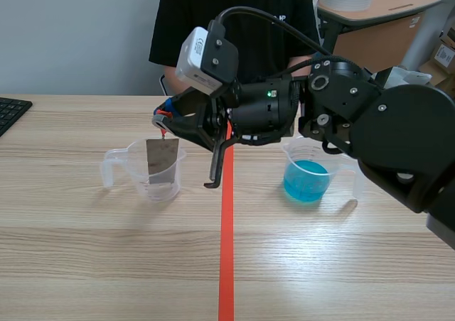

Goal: Do the redox reaction experiment.
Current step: 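Lift the metal plate out of the left beaker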

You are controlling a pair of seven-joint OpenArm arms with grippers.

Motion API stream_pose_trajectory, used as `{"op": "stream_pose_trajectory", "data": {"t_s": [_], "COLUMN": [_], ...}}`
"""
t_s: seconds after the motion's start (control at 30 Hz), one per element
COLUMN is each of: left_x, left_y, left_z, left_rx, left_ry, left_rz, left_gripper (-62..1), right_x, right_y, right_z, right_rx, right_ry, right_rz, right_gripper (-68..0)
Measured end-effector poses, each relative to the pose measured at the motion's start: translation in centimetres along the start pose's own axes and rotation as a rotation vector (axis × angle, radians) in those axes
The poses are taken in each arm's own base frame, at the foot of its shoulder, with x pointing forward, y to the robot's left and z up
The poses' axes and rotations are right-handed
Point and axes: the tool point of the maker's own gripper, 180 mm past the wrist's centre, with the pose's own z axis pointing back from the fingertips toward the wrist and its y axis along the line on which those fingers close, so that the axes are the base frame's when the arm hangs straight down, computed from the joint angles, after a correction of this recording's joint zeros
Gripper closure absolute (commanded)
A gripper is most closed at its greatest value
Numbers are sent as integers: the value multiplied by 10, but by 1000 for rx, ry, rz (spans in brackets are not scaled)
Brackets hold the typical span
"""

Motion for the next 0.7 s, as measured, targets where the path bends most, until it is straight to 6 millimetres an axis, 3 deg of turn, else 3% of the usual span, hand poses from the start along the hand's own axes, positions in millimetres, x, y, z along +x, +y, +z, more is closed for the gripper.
{"op": "stream_pose_trajectory", "data": {"t_s": [0.33, 0.37, 0.53, 0.7], "left_x": [0, -1, -1, -3], "left_y": [0, 0, 0, 0], "left_z": [0, 0, 0, 0], "left_rx": [0, 0, 0, 0], "left_ry": [4, 4, 5, 16], "left_rz": [-1, -1, 0, -1], "left_gripper": [-623, -596, -342, -156], "right_x": [20, 23, 30, 28], "right_y": [-12, -15, -26, -29], "right_z": [3, 3, 4, 4], "right_rx": [-28, -34, -61, -75], "right_ry": [-90, -102, -124, -116], "right_rz": [-12, -17, -51, -90], "right_gripper": [-17, -17, -18, -17]}}
